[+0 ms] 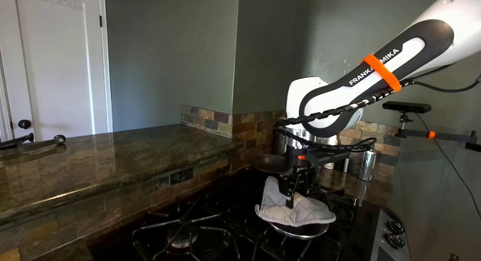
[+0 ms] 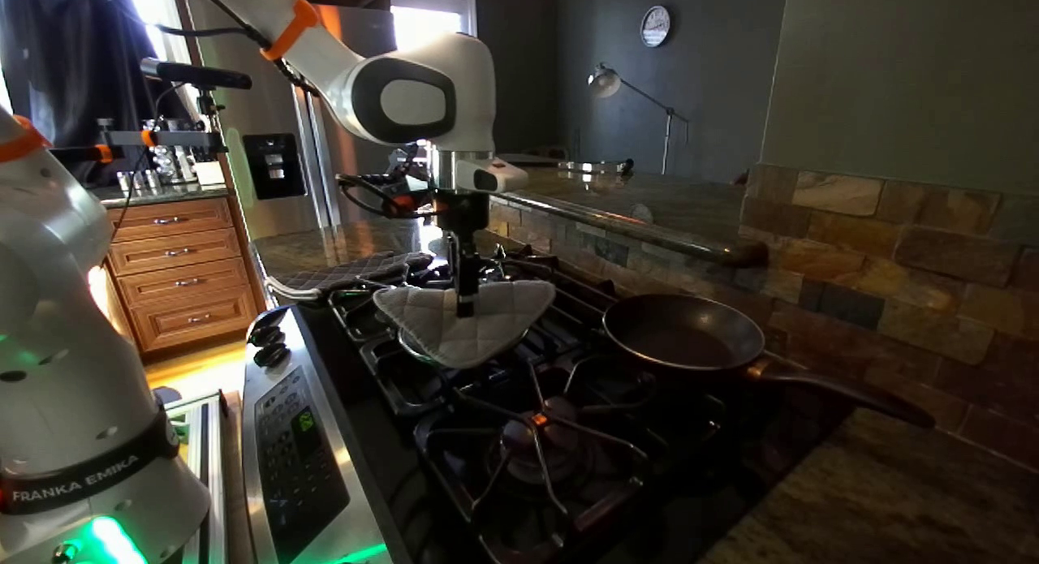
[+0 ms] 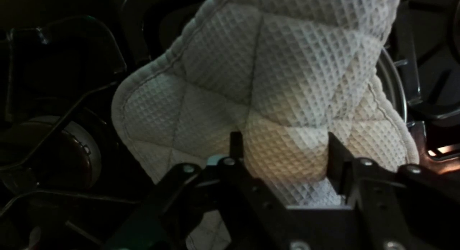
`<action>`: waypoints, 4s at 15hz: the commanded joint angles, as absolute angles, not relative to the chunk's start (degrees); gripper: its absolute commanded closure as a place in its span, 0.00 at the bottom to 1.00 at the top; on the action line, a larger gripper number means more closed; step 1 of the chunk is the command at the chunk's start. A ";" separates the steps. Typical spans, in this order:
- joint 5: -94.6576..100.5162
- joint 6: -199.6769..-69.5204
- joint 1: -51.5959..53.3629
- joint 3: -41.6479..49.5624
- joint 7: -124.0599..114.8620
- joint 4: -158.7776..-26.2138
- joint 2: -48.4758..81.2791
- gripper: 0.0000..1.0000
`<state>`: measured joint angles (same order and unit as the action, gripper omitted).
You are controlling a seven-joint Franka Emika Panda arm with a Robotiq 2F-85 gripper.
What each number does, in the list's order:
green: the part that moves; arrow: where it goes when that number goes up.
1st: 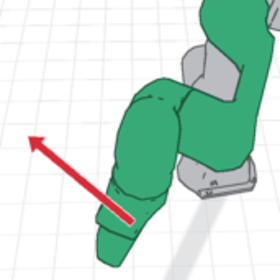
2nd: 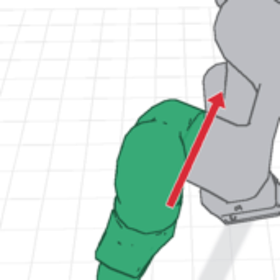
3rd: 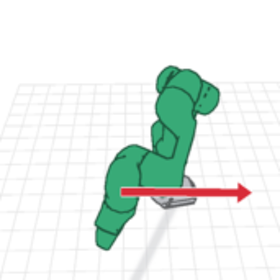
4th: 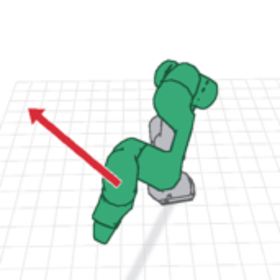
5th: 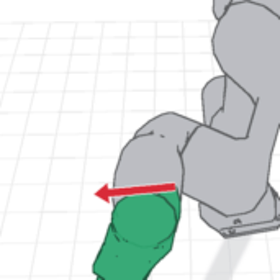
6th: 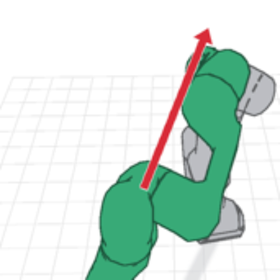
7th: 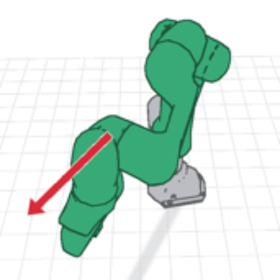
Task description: Move the pan backwards and cover it
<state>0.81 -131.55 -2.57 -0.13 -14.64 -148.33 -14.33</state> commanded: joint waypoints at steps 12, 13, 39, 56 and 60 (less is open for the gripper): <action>-0.03 -129.81 -4.54 1.39 -14.64 -144.15 -14.44 0.70; -0.11 -129.52 -4.62 1.51 -14.44 -143.76 -14.58 0.70; -7.03 -126.24 -9.56 9.33 -11.63 -112.32 6.59 0.70; -6.39 -122.48 -10.23 9.91 -13.39 -101.51 16.03 0.70; -6.35 -122.54 -10.49 10.27 -13.61 -101.58 16.40 0.70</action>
